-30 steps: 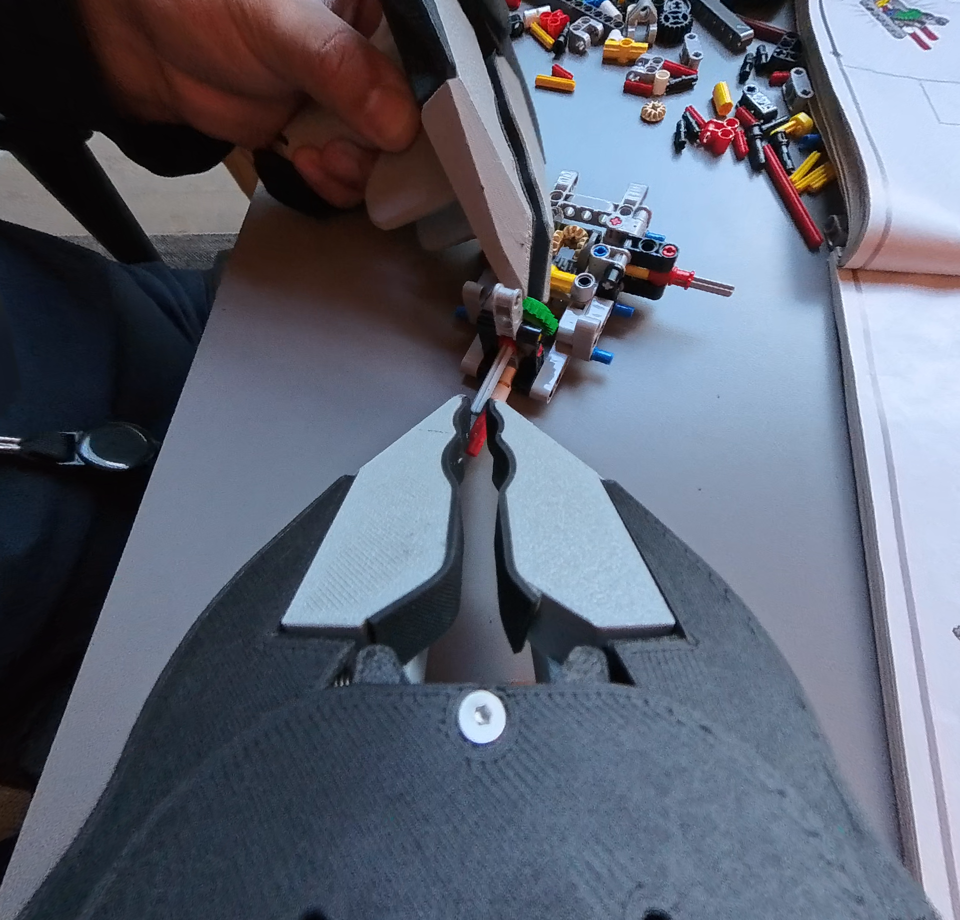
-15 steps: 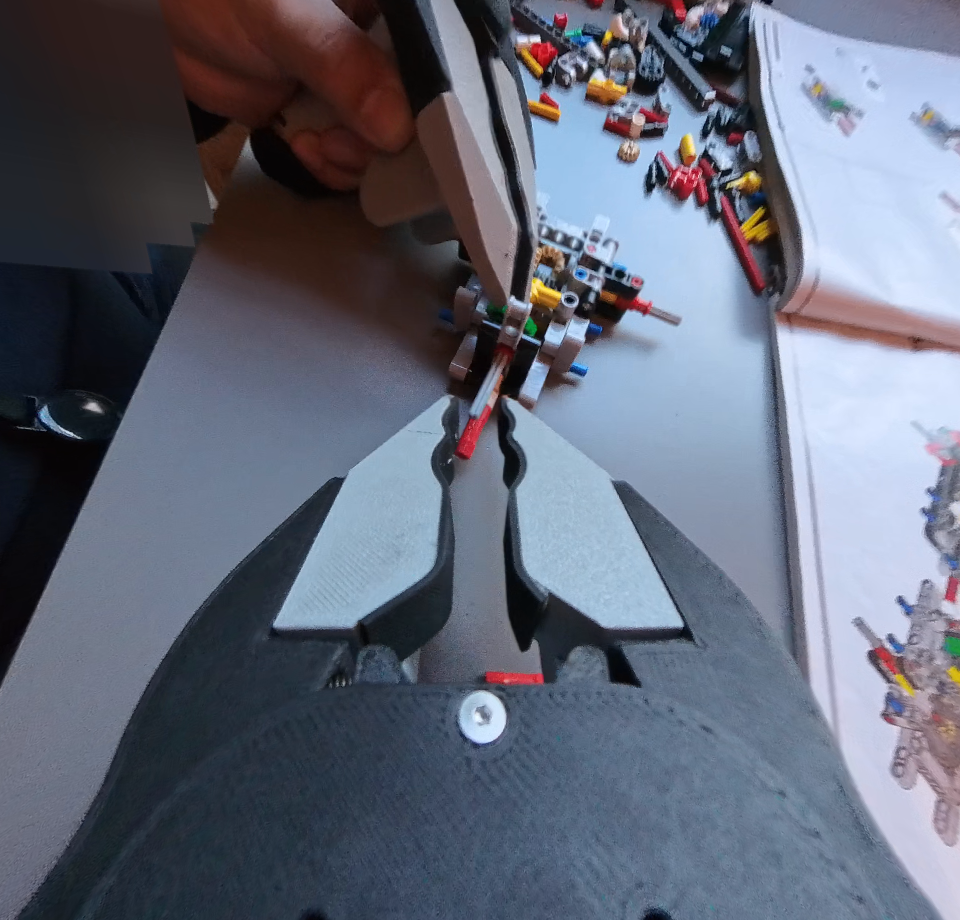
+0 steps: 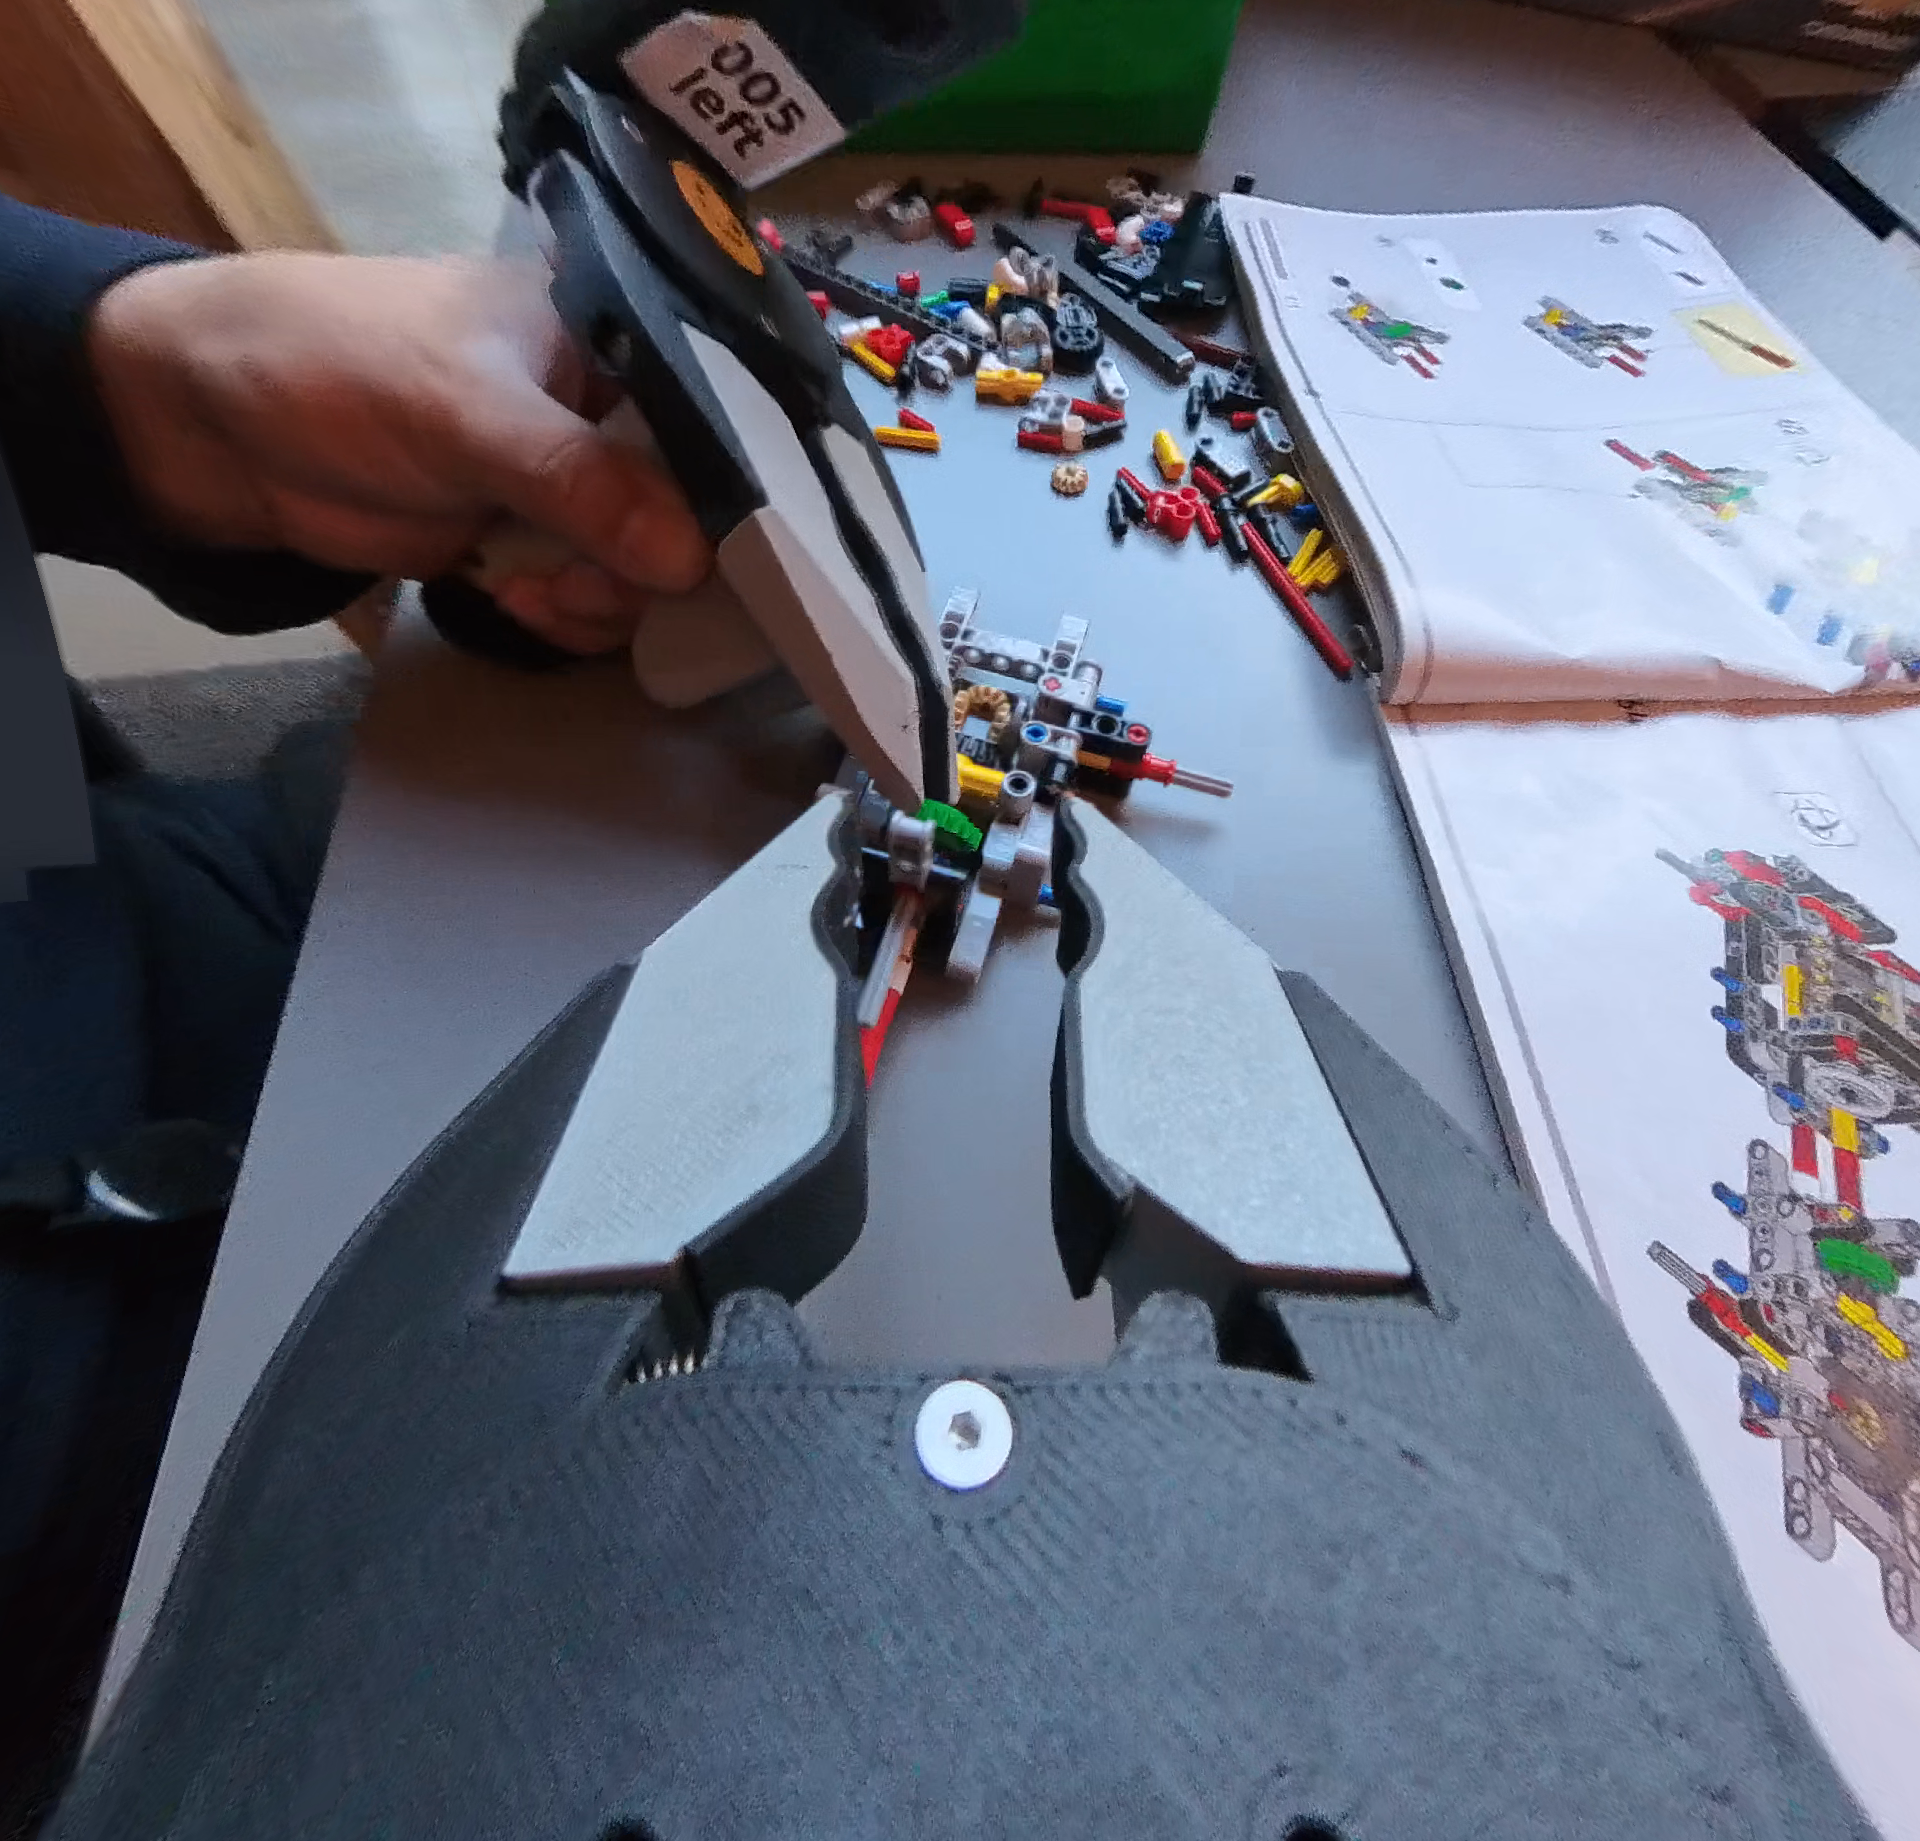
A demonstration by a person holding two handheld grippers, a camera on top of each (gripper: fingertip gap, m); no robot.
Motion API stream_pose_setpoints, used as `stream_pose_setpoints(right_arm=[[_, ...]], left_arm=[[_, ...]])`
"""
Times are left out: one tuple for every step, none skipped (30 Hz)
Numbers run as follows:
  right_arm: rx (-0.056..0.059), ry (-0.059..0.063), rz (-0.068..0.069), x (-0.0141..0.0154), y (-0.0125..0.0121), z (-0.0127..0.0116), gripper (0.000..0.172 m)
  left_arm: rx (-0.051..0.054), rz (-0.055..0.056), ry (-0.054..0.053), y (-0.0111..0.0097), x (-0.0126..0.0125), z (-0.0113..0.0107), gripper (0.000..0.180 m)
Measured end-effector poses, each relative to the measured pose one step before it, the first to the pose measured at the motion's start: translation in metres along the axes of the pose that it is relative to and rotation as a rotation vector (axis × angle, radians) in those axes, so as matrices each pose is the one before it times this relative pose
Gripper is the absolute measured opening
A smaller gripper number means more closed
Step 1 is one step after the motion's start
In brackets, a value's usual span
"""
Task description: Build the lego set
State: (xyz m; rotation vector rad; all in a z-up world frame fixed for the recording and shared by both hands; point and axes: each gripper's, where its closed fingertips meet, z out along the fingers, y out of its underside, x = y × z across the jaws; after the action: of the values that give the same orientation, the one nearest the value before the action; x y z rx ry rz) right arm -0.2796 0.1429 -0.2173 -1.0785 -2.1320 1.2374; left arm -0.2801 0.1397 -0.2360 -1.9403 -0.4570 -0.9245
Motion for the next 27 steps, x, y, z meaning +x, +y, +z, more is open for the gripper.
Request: stream_pose_setpoints(right_arm=[[-0.0235,0.0317,-0.0199,-0.00236,0.00108,0.00341,0.033],[-0.0218,0.0413,-0.0200,-0.00098,0.00138,0.00296,0.029],[-0.0200,0.0339,-0.0188,-0.00147,0.00116,0.00260,0.026],[-0.0217,0.0335,-0.0110,-0.00021,0.00163,0.00247,0.025],[-0.0214,0.0283,-0.0037,0.00034,0.00194,0.00204,0.023],[-0.0155,0.0127,0.0022,-0.00082,0.00123,0.00199,0.023],[-0.0107,0.0071,0.0089,-0.00073,0.00083,0.00172,0.023],[-0.0034,0.0047,0.0087,-0.00038,0.00004,0.00124,0.023],[-0.0032,0.0035,0.0084,0.00024,0.00004,0.00091,0.021],[-0.0085,0.0044,0.0076,0.00077,0.00087,0.00065,0.018],[-0.0064,0.0000,0.0073,0.00035,0.00056,0.00068,0.017],[-0.0050,-0.0009,0.0092,0.00022,0.00048,0.00064,0.017],[-0.0052,0.0009,0.0055,0.00012,0.00042,0.00042,0.017],[-0.0041,0.0034,-0.0006,0.00005,-0.00005,0.00024,0.017],[-0.0058,0.0071,-0.0064,0.00009,-0.00013,0.00017,0.017],[-0.0062,0.0085,-0.0099,-0.00012,-0.00017,0.00007,0.017],[-0.0072,0.0087,-0.0101,-0.00019,0.00006,0.00012,0.017],[-0.0052,0.0078,-0.0097,0.00001,-0.00007,0.00014,0.017],[-0.0018,0.0050,-0.0070,-0.00004,-0.00018,0.00004,0.017],[-0.0024,-0.0008,-0.0021,-0.00028,0.00019,0.00007,0.017],[-0.0040,-0.0055,-0.0005,-0.00044,0.00066,0.00015,0.017],[-0.0025,-0.0067,-0.0015,-0.00042,0.00066,0.00020,0.017],[-0.0012,-0.0075,-0.0031,-0.00051,0.00032,-0.00033,0.017],[-0.0009,-0.0086,-0.0045,-0.00057,0.00001,-0.00077,0.017],[0.0002,-0.0024,-0.0073,0.00032,-0.00034,-0.00114,0.017],[-0.0017,0.0013,-0.0145,0.00105,0.00011,-0.00080,0.017],[0.0052,-0.0071,-0.0121,0.00011,-0.00058,-0.00082,0.016]], left_arm=[[0.0111,-0.0144,0.0109,-0.00084,0.00087,-0.00017,0.003],[0.0119,-0.0138,0.0081,-0.00105,0.00046,-0.00030,0.003],[0.0095,-0.0099,0.0055,-0.00092,0.00039,-0.00032,0.003],[0.0090,-0.0064,0.0026,-0.00063,0.00034,-0.00019,0.003],[0.0038,-0.0049,0.0021,0.00002,0.00046,0.00010,0.003],[0.0018,-0.0034,0.0004,0.00034,0.00023,0.00022,0.002],[0.0020,-0.0013,0.0008,0.00014,0.00037,0.00016,0.002],[-0.0029,0.0000,-0.0019,0.00068,-0.00001,0.00041,0.002],[-0.0008,0.0001,-0.0026,0.00052,0.00011,0.00053,0.003],[0.0028,0.0001,-0.0031,-0.00004,0.00009,0.00030,0.003],[0.0048,-0.0002,-0.0064,-0.00017,-0.00043,0.00028,0.003],[0.0041,0.0005,-0.0053,-0.00020,-0.00023,0.00005,0.003],[0.0037,0.0001,-0.0037,-0.00011,-0.00011,-0.00008,0.002],[0.0063,0.0005,-0.0040,-0.00042,-0.00015,-0.00032,0.002],[0.0103,0.0010,-0.0031,-0.00087,0.00010,-0.00055,0.002],[0.0023,-0.0001,-0.0010,0.00008,0.00021,-0.00007,0.002],[0.0005,-0.0022,0.0003,0.00020,0.00010,-0.00005,0.002],[0.0005,-0.0033,0.0014,0.00000,0.00008,-0.00005,0.002],[0.0019,-0.0031,0.0013,-0.00011,0.00012,-0.00025,0.002],[-0.0013,-0.0027,-0.0001,0.00049,0.00006,0.00006,0.002],[-0.0027,-0.0014,-0.0026,0.00061,-0.00025,0.00015,0.002],[-0.0020,0.0007,-0.0029,0.00055,-0.00002,0.00023,0.002],[-0.0013,0.0024,0.0006,0.00032,0.00046,0.00010,0.002],[0.0022,0.0025,0.0094,-0.00062,0.00143,-0.00056,0.000],[0.0086,0.0055,0.0307,-0.00203,0.00403,-0.00157,0.000],[0.0123,0.0126,0.0296,-0.00344,0.00398,-0.00259,0.001],[0.0081,0.0365,0.0057,-0.00385,0.00136,-0.00344,0.008]])
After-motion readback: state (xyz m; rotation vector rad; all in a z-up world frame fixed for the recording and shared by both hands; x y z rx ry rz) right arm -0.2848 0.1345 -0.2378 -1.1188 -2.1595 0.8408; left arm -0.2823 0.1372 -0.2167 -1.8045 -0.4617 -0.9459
